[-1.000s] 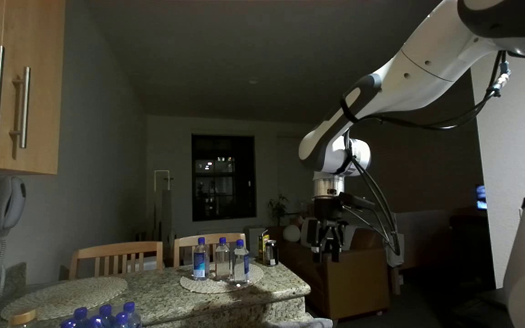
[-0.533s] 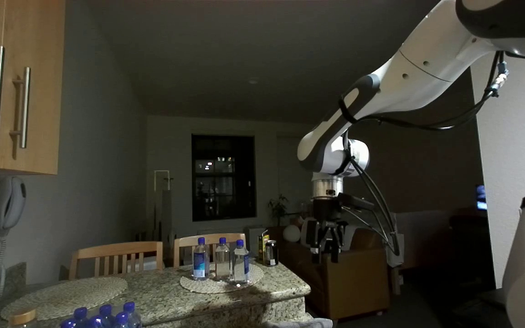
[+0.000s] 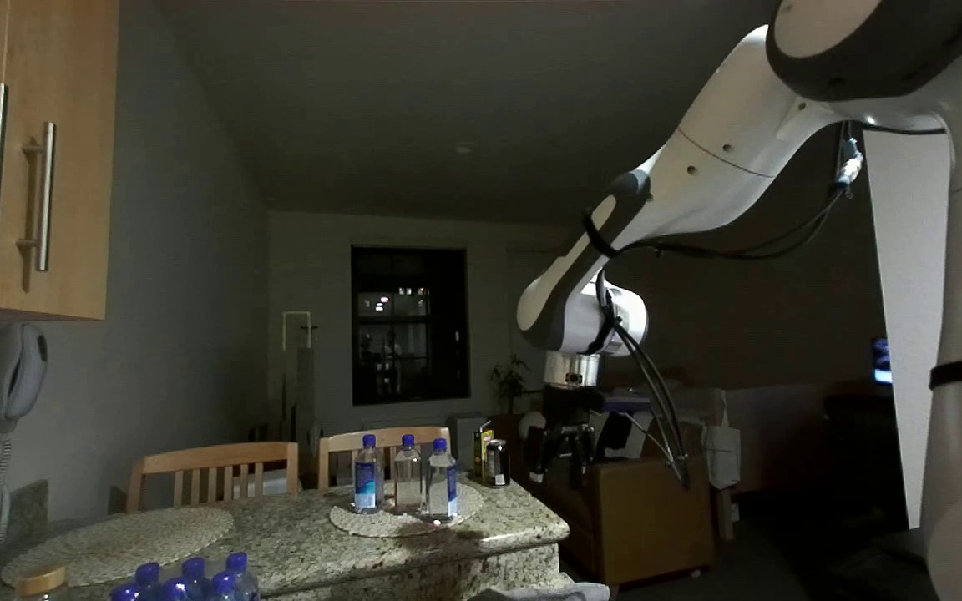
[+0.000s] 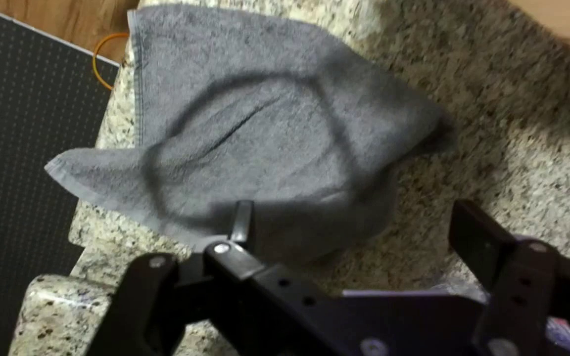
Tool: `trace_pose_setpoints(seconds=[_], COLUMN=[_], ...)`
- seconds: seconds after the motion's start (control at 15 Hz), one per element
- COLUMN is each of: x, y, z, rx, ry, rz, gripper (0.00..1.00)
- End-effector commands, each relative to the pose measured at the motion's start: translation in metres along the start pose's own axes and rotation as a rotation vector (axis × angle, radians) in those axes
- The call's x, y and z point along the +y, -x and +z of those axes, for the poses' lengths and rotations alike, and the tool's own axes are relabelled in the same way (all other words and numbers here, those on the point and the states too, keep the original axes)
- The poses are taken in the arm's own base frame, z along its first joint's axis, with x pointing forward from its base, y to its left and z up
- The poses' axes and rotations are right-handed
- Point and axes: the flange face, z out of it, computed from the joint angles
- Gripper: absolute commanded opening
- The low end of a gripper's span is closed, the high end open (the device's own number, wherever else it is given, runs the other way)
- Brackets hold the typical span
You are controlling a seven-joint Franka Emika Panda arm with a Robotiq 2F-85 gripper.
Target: Move the grey towel to the left
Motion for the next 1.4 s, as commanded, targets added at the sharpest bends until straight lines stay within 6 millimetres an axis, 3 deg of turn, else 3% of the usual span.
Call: trace_pose_setpoints(seconds=[0.0, 0.2, 0.4, 0.67, 0.87, 1.27, 1.33], x=[0.020, 0.047, 0.073, 0.097, 0.122, 0.115, 0.115], y=[-0.020, -0.023, -0.028, -0.047, -0.057, -0.059, -0.058], z=[0.032, 0.074, 0.103, 0.131, 0.138, 0.141, 0.149], rx=[0.076, 0.070, 0.043, 0.023, -0.011, -0.003, -0.027], ry=[0.079, 0.167, 0.207, 0.218, 0.255, 0.235, 0.242], rz=[0.068, 0.120, 0.193, 0.334, 0.490, 0.459, 0.464], gripper=[1.00, 1.00, 1.00, 1.00, 1.00, 1.00, 1.00])
